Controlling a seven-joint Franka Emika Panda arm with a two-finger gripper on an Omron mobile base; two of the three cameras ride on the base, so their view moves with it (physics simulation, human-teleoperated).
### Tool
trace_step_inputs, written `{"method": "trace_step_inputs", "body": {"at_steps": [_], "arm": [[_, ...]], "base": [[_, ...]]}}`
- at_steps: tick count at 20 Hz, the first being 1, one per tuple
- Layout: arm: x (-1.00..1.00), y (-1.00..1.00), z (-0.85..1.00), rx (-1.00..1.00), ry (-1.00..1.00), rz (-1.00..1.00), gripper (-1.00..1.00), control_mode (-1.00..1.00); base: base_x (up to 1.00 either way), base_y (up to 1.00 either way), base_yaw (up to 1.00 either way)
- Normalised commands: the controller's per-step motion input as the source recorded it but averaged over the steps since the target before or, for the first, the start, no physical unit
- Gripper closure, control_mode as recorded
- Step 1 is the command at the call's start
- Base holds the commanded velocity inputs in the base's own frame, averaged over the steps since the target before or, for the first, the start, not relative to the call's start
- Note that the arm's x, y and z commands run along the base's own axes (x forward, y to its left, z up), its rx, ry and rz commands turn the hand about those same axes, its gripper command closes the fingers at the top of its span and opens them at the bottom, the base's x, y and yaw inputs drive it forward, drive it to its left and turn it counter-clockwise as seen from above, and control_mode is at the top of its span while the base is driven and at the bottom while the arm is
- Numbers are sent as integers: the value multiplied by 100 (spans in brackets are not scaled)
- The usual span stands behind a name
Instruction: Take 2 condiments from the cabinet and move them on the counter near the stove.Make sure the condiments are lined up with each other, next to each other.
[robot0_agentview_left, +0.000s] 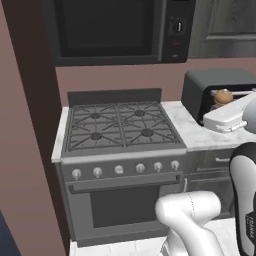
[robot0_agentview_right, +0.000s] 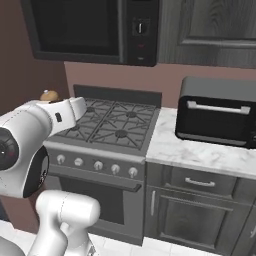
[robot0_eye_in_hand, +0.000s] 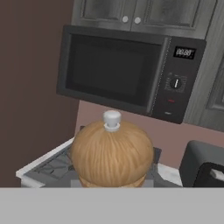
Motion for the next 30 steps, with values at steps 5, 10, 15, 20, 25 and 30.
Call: {"method": "trace_step_inputs", "body": {"at_steps": [5,10,15,20,25,30], "arm": [[0,0,0,0,0,0,100,100],[0,0,0,0,0,0,100,100],[0,0,0,0,0,0,100,100],[0,0,0,0,0,0,100,100],[0,0,0,0,0,0,100,100],[0,0,0,0,0,0,100,100]], "base": [[42,0,0],[71,0,0],[76,-7,0],[71,-7,0],[37,0,-3],[1,0,-1]]}}
